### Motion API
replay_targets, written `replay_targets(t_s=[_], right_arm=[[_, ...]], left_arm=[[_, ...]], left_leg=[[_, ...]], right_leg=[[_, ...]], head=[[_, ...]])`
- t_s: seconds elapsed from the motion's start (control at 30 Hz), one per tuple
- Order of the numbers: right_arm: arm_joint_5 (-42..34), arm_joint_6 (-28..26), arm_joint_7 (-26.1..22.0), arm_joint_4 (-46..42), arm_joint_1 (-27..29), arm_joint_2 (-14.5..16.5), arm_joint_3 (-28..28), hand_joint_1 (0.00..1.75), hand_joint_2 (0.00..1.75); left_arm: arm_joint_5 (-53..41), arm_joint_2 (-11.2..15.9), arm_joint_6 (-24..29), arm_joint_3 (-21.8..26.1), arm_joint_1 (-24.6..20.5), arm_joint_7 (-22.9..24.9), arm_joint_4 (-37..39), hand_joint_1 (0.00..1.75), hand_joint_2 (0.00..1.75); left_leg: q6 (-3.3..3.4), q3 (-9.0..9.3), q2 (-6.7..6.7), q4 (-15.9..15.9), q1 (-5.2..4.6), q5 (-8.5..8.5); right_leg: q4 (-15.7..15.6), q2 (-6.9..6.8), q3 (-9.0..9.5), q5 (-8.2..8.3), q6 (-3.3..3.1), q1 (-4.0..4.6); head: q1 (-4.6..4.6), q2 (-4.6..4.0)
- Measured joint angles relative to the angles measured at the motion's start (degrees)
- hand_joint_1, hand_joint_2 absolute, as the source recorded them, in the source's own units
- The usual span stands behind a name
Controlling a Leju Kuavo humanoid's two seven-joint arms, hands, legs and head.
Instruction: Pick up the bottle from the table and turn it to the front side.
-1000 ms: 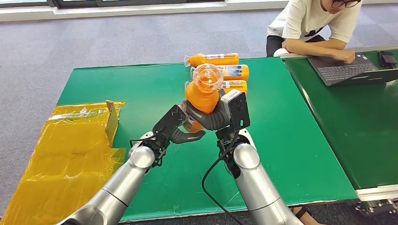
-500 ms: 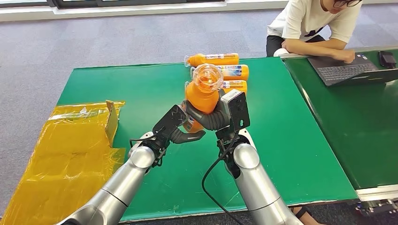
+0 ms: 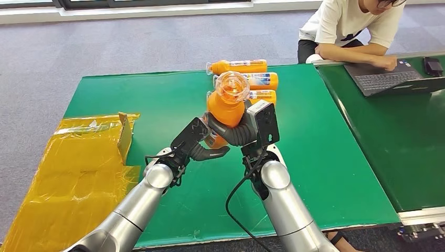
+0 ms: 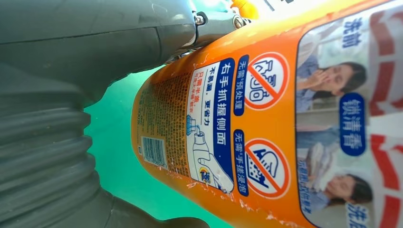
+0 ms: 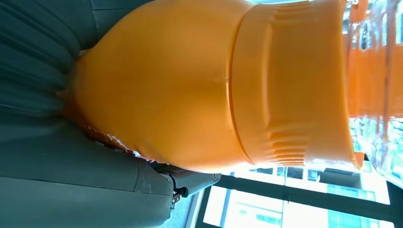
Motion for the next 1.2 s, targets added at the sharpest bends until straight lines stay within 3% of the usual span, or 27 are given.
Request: replay_targets(t_s=[0.6,0.87,1.2], right_arm=[[0.11,0.00,0.05,0.00,0.00,0.01,0.00,1.75,1.75],[3.80,-0.52,1.90,-2.43,2.33,0.73,-0.25,1.75,1.75],[4.08,-0.44,1.66,-2.71,3.97,0.81,-0.24,1.75,1.75]], left_arm=[[0.30,-0.06,-0.05,0.00,0.00,0.03,0.10,0.00,1.75],[9.64,-4.45,5.96,-1.51,1.15,1.33,2.63,0.00,1.75],[11.40,-5.01,6.05,-1.73,1.26,-0.32,5.32,0.00,1.75]], left_leg=[[0.00,0.00,0.00,0.00,0.00,0.00],[0.01,-0.02,0.01,0.01,-0.01,-0.01],[-0.01,-0.02,0.00,0.00,0.00,0.02]], right_leg=[[0.00,0.00,-0.01,0.00,0.00,0.00],[-0.02,0.00,-0.05,0.00,0.00,-0.01],[0.00,0.01,-0.06,0.01,0.00,0.00]], head=[[0.00,0.00],[0.01,0.00],[0.00,0.00]])
